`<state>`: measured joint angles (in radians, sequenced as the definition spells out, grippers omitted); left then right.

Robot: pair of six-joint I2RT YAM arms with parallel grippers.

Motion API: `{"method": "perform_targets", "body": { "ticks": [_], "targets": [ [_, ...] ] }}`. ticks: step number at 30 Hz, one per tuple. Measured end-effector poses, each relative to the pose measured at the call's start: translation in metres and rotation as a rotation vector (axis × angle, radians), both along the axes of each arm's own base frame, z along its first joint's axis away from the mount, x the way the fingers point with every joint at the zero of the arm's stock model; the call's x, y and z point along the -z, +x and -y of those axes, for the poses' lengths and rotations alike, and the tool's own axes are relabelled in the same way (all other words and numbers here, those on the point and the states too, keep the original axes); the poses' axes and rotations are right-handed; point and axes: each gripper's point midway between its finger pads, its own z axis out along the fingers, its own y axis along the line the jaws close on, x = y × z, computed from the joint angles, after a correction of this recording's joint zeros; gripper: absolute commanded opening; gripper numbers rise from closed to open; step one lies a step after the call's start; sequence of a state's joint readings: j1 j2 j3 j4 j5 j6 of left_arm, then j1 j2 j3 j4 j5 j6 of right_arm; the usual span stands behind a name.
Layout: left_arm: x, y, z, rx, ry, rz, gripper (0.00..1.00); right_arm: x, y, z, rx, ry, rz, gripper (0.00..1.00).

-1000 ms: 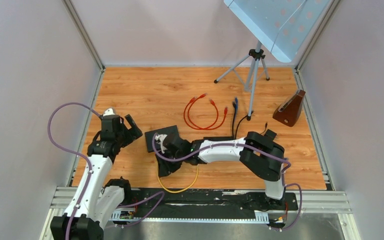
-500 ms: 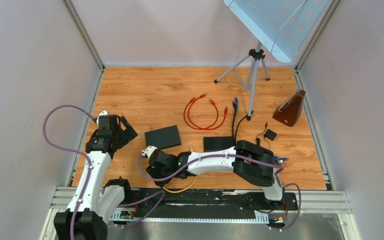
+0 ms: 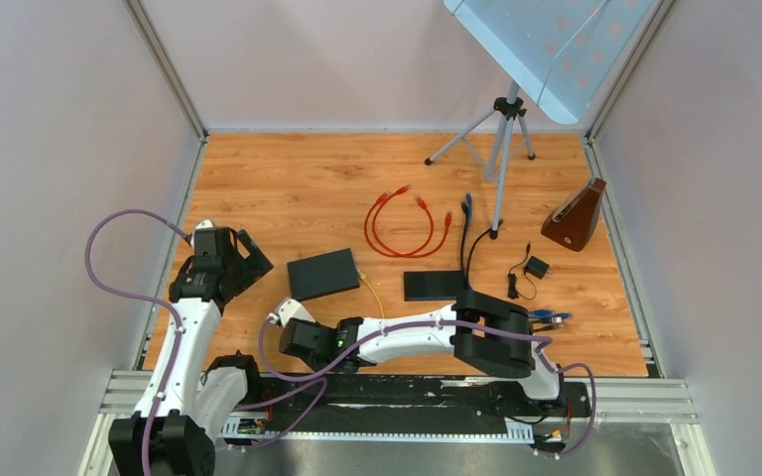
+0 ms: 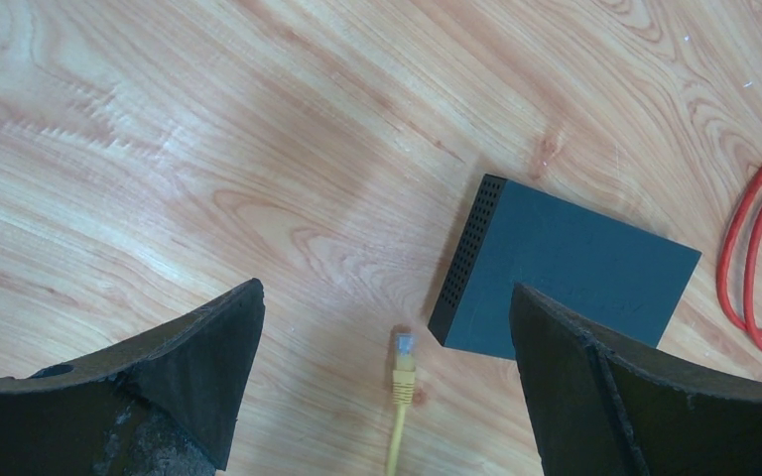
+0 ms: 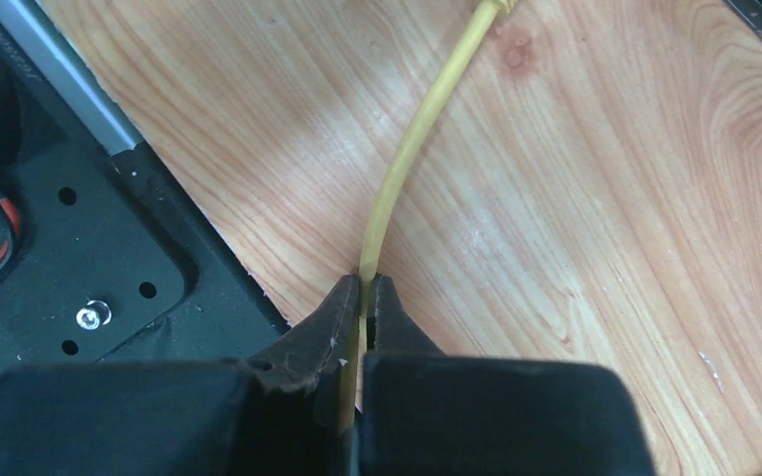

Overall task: Pull the plug from the switch port
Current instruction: Pick up the connector from the center of the board, then place the connector at the center of the board.

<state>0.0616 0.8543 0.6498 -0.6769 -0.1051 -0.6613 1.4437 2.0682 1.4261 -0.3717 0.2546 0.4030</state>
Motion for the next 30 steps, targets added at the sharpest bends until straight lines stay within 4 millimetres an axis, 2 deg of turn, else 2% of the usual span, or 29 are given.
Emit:
{"method": "perform_targets", "body": {
  "ticks": [4, 8, 11, 14, 18, 21, 23, 27, 30],
  "targets": [
    [0.004, 0.0, 0.003, 0.007, -0.016, -0.017, 1.0, -0.001, 0.002, 0.002, 0.005, 0.005, -0.009, 0.0],
    [0.006, 0.002, 0.005, 0.014, -0.025, -0.023, 1.0, -0.005, 0.006, 0.023, 0.017, 0.003, -0.068, 0.0],
    [0.005, 0.003, 0.005, 0.016, -0.026, -0.02, 1.0, -0.023, 0.016, 0.036, 0.04, 0.032, -0.104, 0.0],
    [0.004, 0.003, 0.005, 0.016, -0.025, -0.01, 1.0, -0.064, 0.029, 0.042, 0.062, 0.118, -0.098, 0.0],
    [-0.001, 0.004, 0.004, 0.014, -0.021, 0.012, 1.0, -0.144, 0.046, 0.05, 0.08, 0.296, -0.043, 0.0],
    [-0.004, 0.005, 0.005, 0.017, -0.023, 0.032, 1.0, -0.201, 0.058, 0.063, 0.094, 0.422, 0.022, 0.0],
    [-0.005, 0.006, 0.006, 0.021, -0.028, 0.038, 1.0, -0.23, 0.068, 0.073, 0.112, 0.478, 0.074, 0.0],
    [-0.001, 0.007, 0.01, 0.034, -0.044, 0.039, 1.0, -0.267, 0.099, 0.089, 0.18, 0.527, 0.186, 0.0],
    [0.003, 0.007, 0.013, 0.045, -0.057, 0.031, 1.0, -0.273, 0.129, 0.1, 0.251, 0.514, 0.246, 0.0]
  ]
}}
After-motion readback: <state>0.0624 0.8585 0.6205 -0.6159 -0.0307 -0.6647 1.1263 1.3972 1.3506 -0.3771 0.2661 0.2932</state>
